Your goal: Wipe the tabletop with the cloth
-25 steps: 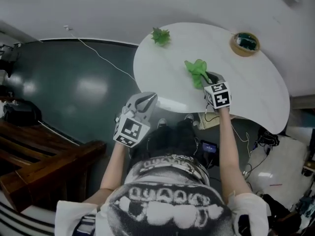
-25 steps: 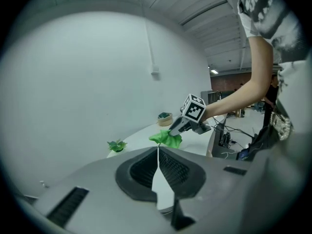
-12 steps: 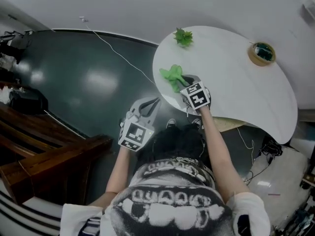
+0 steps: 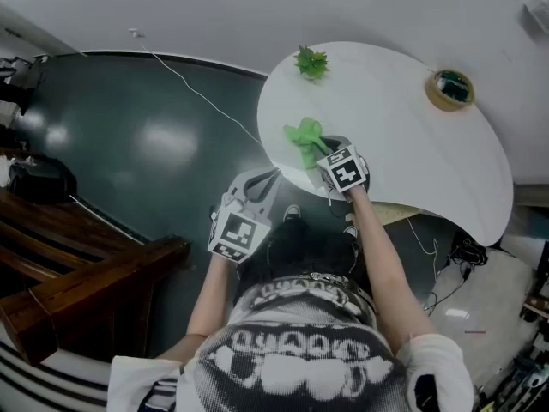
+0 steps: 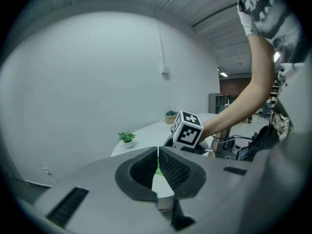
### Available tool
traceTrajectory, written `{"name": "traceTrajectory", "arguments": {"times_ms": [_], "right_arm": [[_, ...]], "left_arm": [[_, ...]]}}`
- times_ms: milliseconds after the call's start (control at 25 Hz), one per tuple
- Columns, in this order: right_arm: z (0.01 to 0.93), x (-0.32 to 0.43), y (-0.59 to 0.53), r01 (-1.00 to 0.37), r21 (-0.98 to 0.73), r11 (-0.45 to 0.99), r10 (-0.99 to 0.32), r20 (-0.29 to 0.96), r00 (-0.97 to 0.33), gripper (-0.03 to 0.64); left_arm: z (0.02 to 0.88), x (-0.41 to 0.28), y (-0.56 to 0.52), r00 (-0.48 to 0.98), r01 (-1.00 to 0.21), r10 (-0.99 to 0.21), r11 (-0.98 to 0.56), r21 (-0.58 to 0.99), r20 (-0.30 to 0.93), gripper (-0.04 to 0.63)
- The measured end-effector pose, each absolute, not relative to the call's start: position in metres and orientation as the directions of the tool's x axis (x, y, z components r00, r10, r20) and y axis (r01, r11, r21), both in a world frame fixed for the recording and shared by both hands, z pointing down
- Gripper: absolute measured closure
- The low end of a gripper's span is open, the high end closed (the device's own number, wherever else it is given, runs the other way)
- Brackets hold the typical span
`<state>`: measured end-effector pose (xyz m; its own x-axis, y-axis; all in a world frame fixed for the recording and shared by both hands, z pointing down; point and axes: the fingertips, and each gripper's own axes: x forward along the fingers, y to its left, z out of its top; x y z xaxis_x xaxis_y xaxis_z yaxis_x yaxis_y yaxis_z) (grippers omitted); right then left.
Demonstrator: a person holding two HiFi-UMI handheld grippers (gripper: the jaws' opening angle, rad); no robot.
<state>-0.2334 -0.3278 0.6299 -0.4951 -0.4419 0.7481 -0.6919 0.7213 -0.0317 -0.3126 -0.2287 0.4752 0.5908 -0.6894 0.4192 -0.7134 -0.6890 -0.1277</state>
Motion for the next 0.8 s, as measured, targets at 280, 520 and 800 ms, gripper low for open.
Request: {"name": "traceTrajectory", "arguments": {"times_ms": [280, 520, 800], "right_arm": [[0.632, -0.138, -0.328, -0.772, -0.011, 0.636, -0.495, 0.762, -0.418, 0.535], [0.631, -0.035, -0.323, -0.824, 0.003, 0.566, -0.536, 0.761, -0.365, 0.535], [0.634, 0.113, -0.309, -0.879, -0.001, 0.477, -0.570, 0.761, -0.310, 0.535]], "left_arm": [[0.474, -0.248, -0.241, 0.661, -0.633, -0.626, -0.761, -0.141, 0.414, 0.588], [0.464, -0.167, -0.249, 0.698, -0.584, -0.595, -0.795, -0.165, 0.399, 0.588], [0.466, -0.043, -0.246, 0.730, -0.538, -0.551, -0.828, -0.158, 0.405, 0.588]]}}
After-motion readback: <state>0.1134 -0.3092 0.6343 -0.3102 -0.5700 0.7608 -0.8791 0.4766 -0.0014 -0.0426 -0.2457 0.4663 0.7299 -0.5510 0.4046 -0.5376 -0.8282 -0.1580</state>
